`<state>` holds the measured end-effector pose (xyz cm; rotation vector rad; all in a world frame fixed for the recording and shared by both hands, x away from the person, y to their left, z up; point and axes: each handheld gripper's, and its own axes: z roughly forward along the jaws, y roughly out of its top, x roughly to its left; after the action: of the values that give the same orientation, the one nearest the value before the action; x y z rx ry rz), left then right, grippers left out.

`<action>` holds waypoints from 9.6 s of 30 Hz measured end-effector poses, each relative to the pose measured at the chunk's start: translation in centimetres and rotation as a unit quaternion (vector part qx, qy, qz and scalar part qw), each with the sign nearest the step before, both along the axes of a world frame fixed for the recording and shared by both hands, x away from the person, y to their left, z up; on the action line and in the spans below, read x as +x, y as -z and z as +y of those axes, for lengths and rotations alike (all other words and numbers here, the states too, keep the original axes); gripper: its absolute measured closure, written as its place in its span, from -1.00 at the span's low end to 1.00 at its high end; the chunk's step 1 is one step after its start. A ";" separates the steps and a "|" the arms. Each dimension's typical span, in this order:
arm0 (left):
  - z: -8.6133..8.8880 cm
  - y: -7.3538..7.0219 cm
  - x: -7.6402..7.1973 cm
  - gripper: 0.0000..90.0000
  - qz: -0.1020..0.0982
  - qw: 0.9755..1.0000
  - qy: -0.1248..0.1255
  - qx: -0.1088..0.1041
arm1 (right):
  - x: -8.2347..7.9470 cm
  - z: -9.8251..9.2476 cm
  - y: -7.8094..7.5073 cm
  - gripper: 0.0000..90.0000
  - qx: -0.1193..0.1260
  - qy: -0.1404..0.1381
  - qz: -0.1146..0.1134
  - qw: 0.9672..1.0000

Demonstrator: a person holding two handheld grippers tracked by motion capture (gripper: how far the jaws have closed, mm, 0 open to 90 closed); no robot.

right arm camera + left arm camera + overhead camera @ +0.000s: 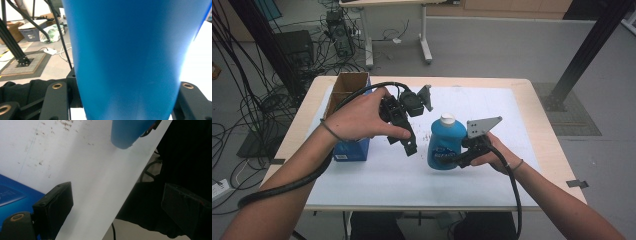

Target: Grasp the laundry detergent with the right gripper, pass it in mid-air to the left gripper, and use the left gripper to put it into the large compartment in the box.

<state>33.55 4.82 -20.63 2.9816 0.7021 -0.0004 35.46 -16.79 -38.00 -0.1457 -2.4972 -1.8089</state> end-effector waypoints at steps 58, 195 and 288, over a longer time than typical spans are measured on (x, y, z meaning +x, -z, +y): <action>-3.9 0.7 -0.9 -0.83 0.002 0.999 0.041 0.027 | -1.4 4.8 0.5 -0.09 -0.013 -0.066 -0.009 0.998; -5.3 0.8 -1.4 -0.17 0.003 0.991 0.115 0.068 | -1.4 5.3 -0.1 -0.09 -0.018 -0.101 -0.016 0.995; -5.3 0.5 -1.4 -0.17 -0.007 0.993 0.102 0.060 | -1.2 5.3 -0.1 -0.09 -0.011 -0.096 -0.020 0.995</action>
<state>32.16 -0.46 -21.14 3.1499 0.4067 0.0517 34.23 -11.53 -37.87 0.1276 -2.4605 -1.7262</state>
